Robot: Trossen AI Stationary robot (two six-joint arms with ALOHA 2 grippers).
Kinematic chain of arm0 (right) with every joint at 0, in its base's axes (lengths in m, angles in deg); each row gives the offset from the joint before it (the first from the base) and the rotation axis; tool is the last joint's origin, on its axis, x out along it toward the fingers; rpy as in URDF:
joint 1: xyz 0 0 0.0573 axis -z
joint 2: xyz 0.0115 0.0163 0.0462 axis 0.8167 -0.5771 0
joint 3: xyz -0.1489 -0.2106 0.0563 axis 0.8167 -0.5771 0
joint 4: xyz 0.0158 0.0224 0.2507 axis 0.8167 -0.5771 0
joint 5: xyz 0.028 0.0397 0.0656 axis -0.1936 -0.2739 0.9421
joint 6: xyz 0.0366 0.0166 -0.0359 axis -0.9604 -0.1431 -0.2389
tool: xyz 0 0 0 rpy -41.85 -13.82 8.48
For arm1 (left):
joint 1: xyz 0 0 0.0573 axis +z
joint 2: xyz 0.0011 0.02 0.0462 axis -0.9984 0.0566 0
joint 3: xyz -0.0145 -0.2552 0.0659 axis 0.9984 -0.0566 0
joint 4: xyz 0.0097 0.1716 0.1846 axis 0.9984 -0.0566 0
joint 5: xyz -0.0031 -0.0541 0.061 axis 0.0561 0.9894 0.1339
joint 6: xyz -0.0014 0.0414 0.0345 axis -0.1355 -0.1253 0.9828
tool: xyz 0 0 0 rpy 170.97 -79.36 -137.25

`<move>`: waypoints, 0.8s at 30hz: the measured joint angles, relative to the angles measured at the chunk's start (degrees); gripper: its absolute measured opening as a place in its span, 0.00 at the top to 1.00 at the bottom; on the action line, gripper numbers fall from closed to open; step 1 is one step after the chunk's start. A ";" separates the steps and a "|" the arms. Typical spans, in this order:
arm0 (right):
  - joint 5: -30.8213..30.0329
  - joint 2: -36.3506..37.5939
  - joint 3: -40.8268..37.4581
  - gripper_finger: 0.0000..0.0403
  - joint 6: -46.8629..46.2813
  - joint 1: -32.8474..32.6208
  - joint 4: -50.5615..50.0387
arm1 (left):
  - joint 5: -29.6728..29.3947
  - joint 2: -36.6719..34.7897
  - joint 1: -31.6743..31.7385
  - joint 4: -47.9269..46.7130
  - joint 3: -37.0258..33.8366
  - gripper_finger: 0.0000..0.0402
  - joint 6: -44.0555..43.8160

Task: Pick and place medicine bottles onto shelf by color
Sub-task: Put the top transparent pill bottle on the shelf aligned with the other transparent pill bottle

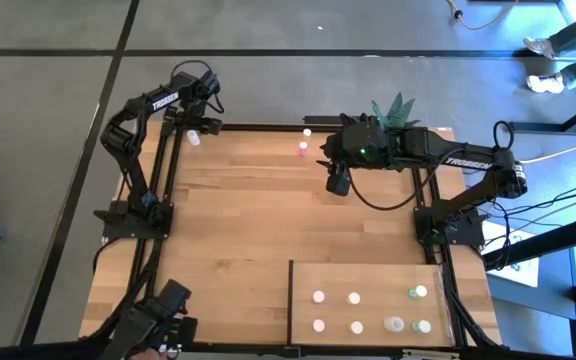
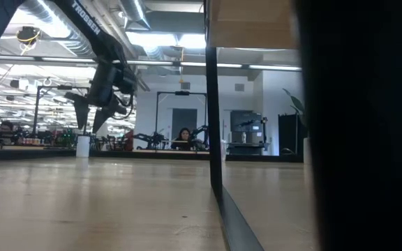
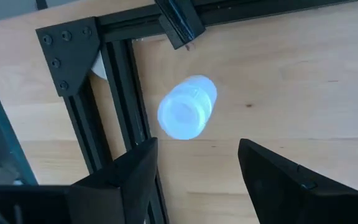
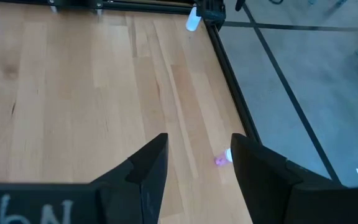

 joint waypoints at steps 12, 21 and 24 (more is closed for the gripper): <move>0.00 0.00 0.00 0.56 0.00 0.00 0.11 | -4.10 1.47 -0.55 1.36 0.00 0.46 -0.82; 0.00 0.02 0.00 0.56 0.00 0.00 0.11 | -4.01 1.48 -0.55 1.42 0.00 0.46 -1.15; 0.00 0.02 0.00 0.56 0.00 -0.01 0.11 | -4.06 1.44 -0.55 2.37 -0.85 0.46 -2.34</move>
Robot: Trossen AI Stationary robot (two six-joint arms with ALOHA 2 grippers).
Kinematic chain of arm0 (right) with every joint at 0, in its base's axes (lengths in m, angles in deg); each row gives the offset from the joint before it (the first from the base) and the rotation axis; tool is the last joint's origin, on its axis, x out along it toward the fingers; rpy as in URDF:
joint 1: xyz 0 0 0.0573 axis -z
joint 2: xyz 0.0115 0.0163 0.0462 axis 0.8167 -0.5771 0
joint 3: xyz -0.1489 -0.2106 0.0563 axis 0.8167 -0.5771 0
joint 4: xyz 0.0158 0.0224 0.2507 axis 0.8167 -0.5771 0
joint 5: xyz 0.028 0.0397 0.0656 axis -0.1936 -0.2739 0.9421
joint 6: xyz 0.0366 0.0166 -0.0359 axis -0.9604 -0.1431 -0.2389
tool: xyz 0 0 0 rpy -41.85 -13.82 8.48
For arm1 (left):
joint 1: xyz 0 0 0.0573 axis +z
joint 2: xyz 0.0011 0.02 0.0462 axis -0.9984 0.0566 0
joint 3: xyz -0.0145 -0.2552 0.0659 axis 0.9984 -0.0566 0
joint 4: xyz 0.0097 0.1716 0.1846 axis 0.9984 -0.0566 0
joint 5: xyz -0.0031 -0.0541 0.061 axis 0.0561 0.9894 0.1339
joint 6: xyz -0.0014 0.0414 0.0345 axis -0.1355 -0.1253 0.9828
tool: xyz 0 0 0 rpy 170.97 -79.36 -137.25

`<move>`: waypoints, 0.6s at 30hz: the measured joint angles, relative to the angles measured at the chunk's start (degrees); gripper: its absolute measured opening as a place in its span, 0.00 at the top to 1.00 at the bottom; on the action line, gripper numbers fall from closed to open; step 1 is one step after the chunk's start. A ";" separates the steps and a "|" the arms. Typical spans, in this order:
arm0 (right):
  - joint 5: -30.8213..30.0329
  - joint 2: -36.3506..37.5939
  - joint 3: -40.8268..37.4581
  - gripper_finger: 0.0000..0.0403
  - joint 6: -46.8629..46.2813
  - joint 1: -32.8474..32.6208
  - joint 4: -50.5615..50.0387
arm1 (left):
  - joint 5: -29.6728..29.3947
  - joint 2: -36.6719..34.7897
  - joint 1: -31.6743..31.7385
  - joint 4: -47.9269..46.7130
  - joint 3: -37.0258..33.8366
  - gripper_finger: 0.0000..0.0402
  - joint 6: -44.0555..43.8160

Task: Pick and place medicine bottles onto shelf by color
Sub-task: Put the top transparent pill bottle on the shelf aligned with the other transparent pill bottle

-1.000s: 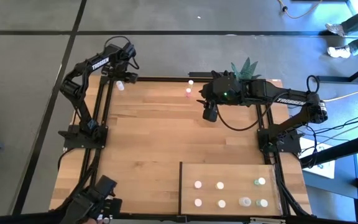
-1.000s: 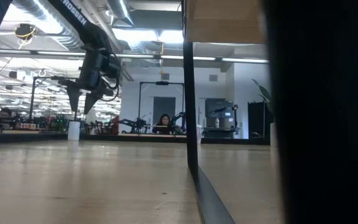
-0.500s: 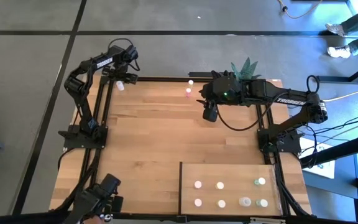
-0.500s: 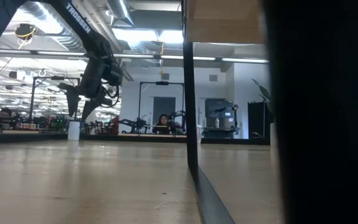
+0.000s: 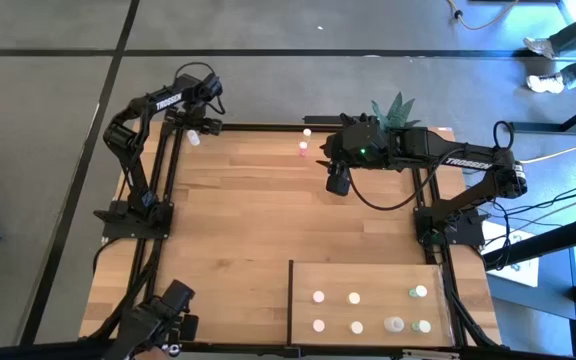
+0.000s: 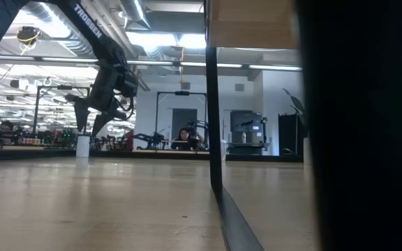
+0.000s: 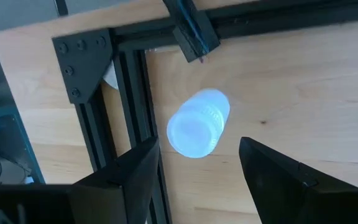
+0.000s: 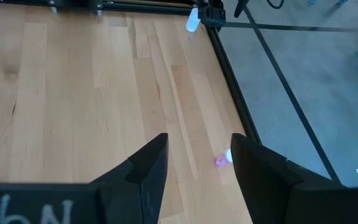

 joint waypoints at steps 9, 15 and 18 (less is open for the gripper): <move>-0.01 0.00 0.00 0.56 0.01 0.01 0.01 | -0.06 0.00 0.00 4.56 -3.63 0.46 0.67; -0.01 0.00 0.00 0.56 0.00 0.01 0.02 | -0.72 0.00 0.00 5.94 -3.67 0.46 0.87; -0.02 0.00 0.00 0.56 0.00 0.01 0.02 | -0.87 0.00 0.00 6.32 -3.67 0.46 1.58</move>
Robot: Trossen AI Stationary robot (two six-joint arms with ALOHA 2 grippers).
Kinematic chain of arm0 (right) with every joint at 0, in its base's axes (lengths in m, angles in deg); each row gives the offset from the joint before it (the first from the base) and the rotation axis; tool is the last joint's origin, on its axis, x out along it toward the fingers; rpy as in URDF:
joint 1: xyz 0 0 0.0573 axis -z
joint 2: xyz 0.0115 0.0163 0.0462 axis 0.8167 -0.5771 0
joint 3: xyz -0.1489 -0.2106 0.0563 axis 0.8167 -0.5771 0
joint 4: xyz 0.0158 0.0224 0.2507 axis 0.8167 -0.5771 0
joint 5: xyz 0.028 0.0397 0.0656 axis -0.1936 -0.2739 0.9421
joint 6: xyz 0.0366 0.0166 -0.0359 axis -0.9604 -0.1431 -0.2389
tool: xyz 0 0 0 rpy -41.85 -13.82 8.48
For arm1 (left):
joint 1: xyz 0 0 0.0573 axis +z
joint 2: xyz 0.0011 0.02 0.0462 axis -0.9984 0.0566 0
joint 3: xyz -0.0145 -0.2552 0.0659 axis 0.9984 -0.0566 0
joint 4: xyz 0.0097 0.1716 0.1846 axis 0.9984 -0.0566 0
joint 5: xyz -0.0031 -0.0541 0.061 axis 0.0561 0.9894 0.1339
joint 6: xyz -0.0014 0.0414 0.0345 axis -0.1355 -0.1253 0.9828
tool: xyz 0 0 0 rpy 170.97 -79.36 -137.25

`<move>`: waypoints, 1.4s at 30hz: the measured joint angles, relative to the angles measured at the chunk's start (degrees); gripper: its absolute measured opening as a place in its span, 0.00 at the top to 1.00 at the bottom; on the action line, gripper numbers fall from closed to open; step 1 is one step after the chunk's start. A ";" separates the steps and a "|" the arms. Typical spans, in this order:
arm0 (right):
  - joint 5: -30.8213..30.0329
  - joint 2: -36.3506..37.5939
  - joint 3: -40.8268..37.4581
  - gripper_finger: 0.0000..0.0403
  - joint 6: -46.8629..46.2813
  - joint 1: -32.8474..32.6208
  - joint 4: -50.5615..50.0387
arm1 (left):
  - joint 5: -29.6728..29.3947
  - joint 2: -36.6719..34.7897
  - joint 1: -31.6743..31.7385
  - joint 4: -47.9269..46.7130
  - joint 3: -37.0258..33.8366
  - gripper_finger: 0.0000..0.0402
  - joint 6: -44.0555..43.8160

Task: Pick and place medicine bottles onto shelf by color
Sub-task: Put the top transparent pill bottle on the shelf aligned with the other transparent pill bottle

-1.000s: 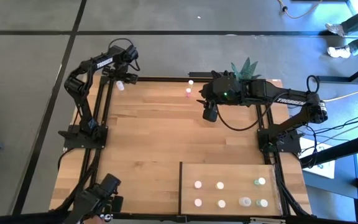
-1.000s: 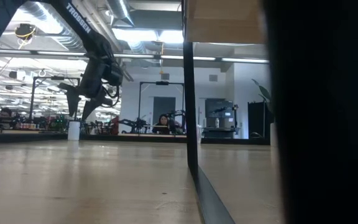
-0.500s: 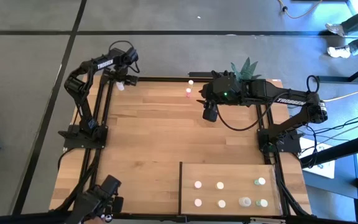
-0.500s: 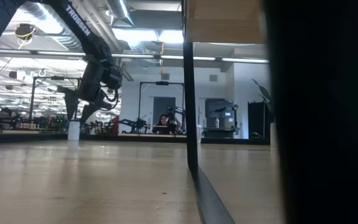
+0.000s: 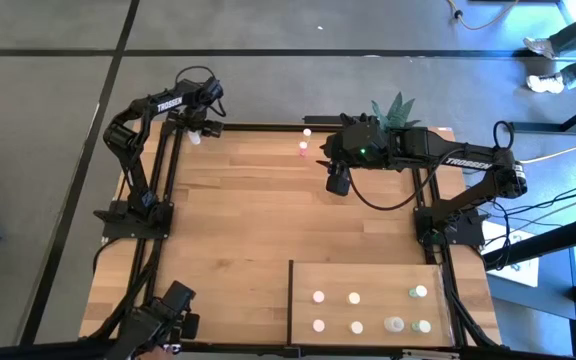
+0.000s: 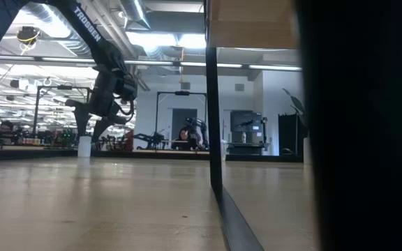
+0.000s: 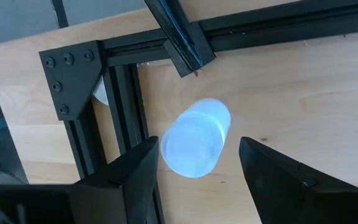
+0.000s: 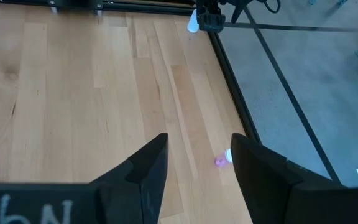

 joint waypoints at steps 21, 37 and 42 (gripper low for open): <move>0.00 0.00 0.00 0.56 -0.02 0.00 0.00 | -0.26 0.00 0.00 -0.01 -0.04 0.50 0.16; 0.00 0.00 0.00 0.56 -0.39 -0.02 0.00 | -0.94 -0.12 0.00 -0.35 -0.02 0.71 1.17; 0.01 0.00 0.00 0.56 -0.42 -0.02 -0.02 | -0.99 -0.17 0.00 -1.39 0.02 0.73 1.78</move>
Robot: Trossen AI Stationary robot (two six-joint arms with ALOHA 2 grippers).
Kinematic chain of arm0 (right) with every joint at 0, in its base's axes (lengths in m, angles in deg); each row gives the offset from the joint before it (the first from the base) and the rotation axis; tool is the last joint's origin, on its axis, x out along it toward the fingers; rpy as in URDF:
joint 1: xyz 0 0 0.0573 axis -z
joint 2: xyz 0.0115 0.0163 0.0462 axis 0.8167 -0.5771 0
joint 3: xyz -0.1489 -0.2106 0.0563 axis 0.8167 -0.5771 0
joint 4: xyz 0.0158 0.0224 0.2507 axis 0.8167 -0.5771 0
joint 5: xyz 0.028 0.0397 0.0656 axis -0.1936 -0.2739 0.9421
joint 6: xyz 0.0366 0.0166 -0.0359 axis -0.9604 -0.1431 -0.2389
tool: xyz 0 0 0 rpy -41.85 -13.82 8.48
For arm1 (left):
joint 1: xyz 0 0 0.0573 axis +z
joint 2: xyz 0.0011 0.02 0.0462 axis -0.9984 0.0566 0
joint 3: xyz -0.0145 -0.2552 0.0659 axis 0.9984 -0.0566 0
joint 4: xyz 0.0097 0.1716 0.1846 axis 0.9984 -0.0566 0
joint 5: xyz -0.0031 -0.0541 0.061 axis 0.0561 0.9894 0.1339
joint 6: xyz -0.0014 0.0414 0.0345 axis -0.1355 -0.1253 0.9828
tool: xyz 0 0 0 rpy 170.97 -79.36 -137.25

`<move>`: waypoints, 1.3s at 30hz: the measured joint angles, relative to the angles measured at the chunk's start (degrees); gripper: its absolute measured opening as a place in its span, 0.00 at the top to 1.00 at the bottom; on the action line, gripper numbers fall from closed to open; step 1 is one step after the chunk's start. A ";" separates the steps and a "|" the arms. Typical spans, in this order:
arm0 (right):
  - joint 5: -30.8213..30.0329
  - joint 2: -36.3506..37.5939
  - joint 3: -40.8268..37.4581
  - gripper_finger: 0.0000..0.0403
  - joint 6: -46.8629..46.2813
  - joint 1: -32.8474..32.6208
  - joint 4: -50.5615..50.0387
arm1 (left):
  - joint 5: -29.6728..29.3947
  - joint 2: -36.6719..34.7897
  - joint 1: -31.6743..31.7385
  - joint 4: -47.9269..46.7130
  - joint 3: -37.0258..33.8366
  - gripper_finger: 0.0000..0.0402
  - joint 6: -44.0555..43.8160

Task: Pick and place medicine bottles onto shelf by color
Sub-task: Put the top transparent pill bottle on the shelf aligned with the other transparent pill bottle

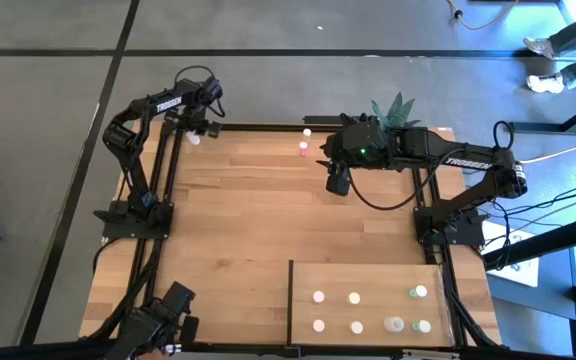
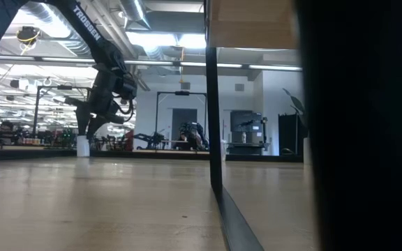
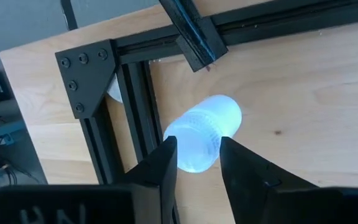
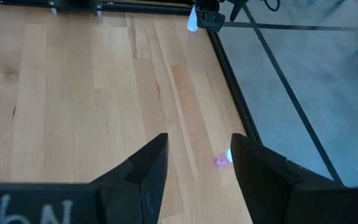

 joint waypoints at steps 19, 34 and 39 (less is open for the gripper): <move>-0.01 0.00 0.00 0.56 0.37 0.01 0.00 | 0.63 0.07 -3.61 -1.83 -0.02 0.75 1.33; -0.01 0.00 0.00 0.56 0.39 0.02 0.00 | 0.86 -1.44 -3.63 -2.51 0.35 0.76 1.40; -0.01 0.00 0.00 0.56 0.42 0.02 -0.02 | 0.33 -5.18 -3.83 -4.58 2.09 0.76 1.38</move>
